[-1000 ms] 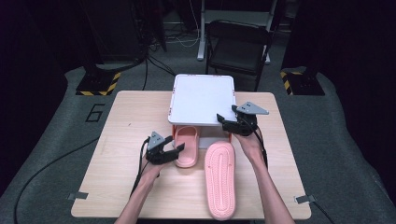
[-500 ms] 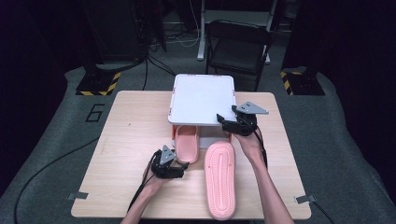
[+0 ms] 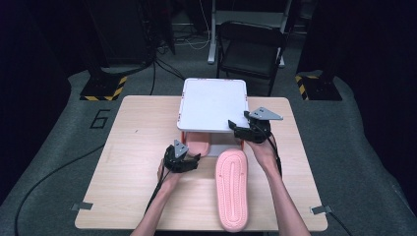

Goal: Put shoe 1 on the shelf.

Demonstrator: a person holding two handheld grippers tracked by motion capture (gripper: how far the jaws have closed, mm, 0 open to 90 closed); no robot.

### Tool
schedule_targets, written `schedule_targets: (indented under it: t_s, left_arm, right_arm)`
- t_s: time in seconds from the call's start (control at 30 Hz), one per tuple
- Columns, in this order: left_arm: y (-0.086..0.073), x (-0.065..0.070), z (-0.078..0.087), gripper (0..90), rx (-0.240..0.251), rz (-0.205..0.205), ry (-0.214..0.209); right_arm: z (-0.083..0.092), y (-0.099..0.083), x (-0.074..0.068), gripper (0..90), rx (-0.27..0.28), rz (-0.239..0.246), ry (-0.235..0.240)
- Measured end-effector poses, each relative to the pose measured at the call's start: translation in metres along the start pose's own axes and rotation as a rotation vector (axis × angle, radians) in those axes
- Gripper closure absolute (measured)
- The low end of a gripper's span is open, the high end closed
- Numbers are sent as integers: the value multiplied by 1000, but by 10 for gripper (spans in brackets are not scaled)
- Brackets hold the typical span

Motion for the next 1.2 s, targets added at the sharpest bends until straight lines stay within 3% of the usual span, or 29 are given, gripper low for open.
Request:
schedule_targets:
  t_s: [0.1,0.37,0.5,0.57,0.63,0.83,1.0,1.1,1.17,1.2]
  left_arm:
    - [0,-3,-3,267,2,41,7]
    - [1,-3,-5,252,-1,39,2]
    - [1,-5,-4,258,-6,60,-23]
    - [1,-4,2,257,35,118,-107]
    - [2,-4,10,252,65,134,-159]
    - [-1,-12,43,203,142,109,-212]
    - [-17,-30,72,234,226,137,-207]
    - [-32,-46,87,259,288,242,-193]
    - [-38,-52,91,263,299,256,-173]
    - [-49,-63,98,261,290,284,-124]
  right_arm:
    - [0,0,0,250,0,1,1]
    - [0,0,0,251,-3,3,3]
    - [0,1,0,250,-2,-2,4]
    - [0,1,0,249,-5,-2,7]
    - [1,1,0,244,-3,6,4]
    - [11,-4,-1,201,17,5,-12]
    - [31,-18,-3,196,41,-4,-17]
    - [45,-33,-5,204,50,-12,-36]
    - [52,-45,-10,206,39,12,-68]
    - [56,-51,-12,206,37,18,-79]
Point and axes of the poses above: each handheld gripper's, and its own axes: z roughly backward along the jaws, y roughly out of its top, x roughly to its right, the point moved 1 cm from there along -z, roughly forward along the jaws, and after that the axes turned 12 degrees about -x, right-handed, at the moved point
